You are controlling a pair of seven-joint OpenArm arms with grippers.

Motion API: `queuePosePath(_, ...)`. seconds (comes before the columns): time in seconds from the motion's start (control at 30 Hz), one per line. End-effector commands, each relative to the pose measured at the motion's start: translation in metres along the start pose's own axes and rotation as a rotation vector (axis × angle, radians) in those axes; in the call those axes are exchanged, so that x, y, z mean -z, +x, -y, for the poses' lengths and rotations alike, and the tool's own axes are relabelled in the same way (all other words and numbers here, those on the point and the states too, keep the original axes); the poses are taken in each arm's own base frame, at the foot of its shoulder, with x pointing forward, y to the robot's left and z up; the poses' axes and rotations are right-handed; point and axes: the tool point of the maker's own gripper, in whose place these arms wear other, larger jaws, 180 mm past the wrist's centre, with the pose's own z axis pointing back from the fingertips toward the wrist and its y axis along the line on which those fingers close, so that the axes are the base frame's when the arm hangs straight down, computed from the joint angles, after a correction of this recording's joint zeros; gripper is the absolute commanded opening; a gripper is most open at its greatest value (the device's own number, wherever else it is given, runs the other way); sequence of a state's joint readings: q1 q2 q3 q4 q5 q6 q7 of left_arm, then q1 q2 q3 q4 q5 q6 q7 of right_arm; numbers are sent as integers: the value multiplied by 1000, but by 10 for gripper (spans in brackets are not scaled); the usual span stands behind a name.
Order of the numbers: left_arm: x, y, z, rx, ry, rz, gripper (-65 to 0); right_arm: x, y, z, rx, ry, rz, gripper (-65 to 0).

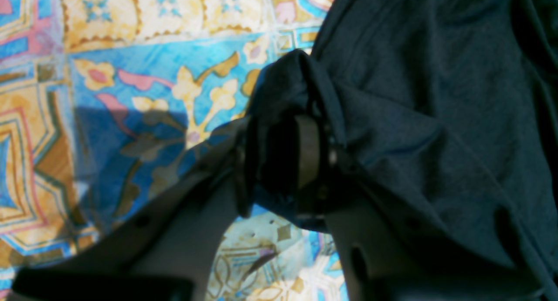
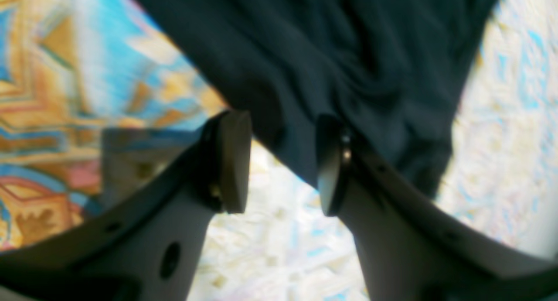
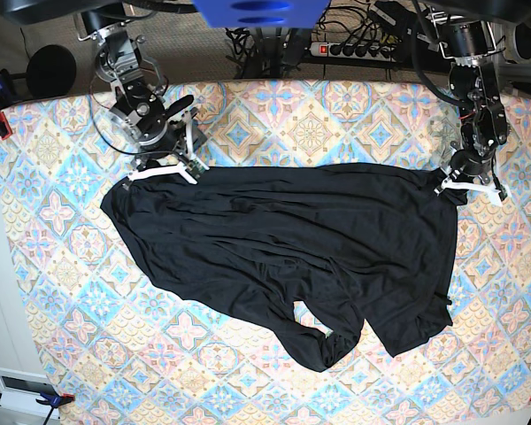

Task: Layout the t-shirt on the table in an organized manner, then fold the t-shirt properly
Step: 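Drag the collar corner with the right gripper along the table, stretching the shirt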

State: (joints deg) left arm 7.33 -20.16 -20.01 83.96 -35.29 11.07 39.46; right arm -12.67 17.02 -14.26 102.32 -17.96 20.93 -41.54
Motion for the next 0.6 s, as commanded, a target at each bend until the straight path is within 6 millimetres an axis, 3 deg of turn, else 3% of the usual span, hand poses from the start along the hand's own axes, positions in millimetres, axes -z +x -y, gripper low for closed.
queuePosePath(0.0,-3,11,5,19,-13,24,-509,0,-4,11,-9,-30,-11,-415)
queuePosePath(0.2,-2,-10,9,69,-21,-26,-504,5,-11,6,-7,-16,-27,-415)
queuePosePath(0.43,-3,-17,11,72,-25,-63,-349,5,-11,6,-9,-14,-30,-415)
queuePosePath(0.57,-6,-10,20,75,-46,-57,-325,5,-11,6,-10,-13,-27,-415)
